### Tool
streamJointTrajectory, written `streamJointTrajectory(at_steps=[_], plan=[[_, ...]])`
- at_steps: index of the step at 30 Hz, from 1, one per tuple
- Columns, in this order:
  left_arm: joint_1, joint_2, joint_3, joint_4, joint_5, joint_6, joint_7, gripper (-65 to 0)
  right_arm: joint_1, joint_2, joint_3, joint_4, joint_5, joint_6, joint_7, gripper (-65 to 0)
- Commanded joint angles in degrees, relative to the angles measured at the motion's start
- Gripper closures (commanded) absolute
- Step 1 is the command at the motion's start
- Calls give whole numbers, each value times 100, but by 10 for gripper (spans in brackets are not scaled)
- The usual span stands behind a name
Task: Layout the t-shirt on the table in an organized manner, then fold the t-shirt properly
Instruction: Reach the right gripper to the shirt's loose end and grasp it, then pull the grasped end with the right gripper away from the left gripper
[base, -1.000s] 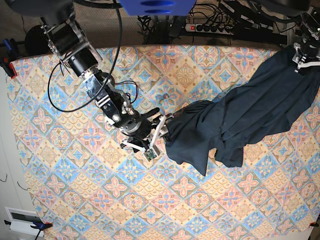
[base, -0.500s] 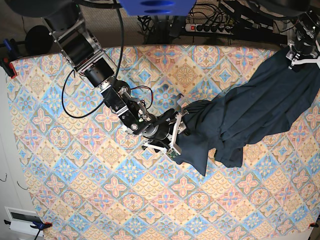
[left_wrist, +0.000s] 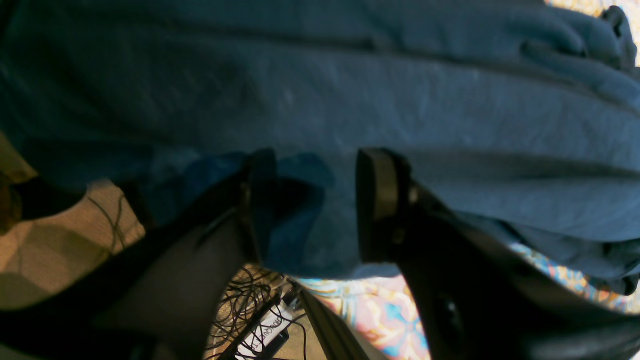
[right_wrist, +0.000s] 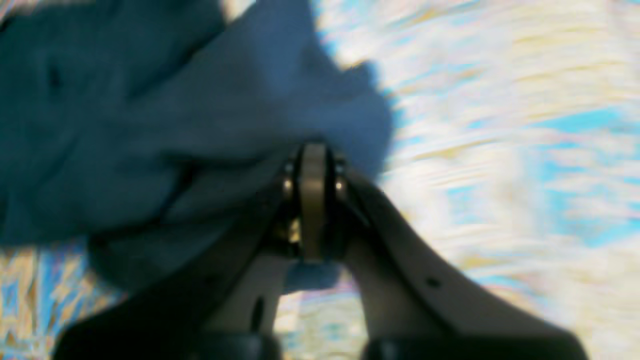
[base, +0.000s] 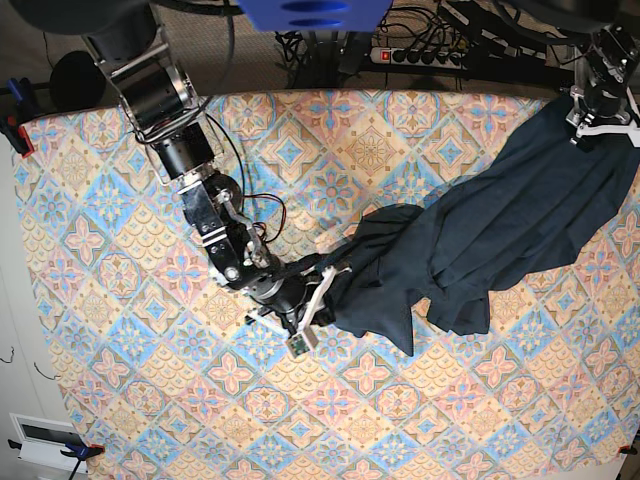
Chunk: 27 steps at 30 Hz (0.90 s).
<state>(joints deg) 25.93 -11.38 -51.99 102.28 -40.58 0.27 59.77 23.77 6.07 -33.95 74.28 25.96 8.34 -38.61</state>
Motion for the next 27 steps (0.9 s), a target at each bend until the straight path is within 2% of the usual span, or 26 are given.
streamJointTrajectory(at_steps=[1, 6, 11, 13, 17, 21, 23, 27], plan=[[31, -80, 16, 168, -52, -14, -91, -258, 177, -4, 191, 277, 55, 41, 138, -11], [48, -80, 210, 467, -43, -14, -91, -258, 177, 541, 657, 699, 64, 41, 129, -11], [31, -89, 227, 475, -43, -14, -73, -258, 151, 629, 657, 770, 73, 50, 120, -24], [31, -89, 227, 475, -43, -14, -56, -258, 159, 620, 420, 717, 73, 50, 120, -84], [40, -98, 227, 475, -43, -14, -56, -258, 168, 593, -73, 357, 64, 50, 120, -250], [66, -98, 227, 475, -43, -14, -65, -258, 194, 215, -521, -39, 55, 50, 120, -392], [75, -89, 227, 475, -43, -14, -65, -258, 282, 119, -565, -153, 46, 50, 120, -429], [75, -80, 227, 475, -43, -14, -65, -258, 493, -31, -583, -470, 46, 50, 120, -434]])
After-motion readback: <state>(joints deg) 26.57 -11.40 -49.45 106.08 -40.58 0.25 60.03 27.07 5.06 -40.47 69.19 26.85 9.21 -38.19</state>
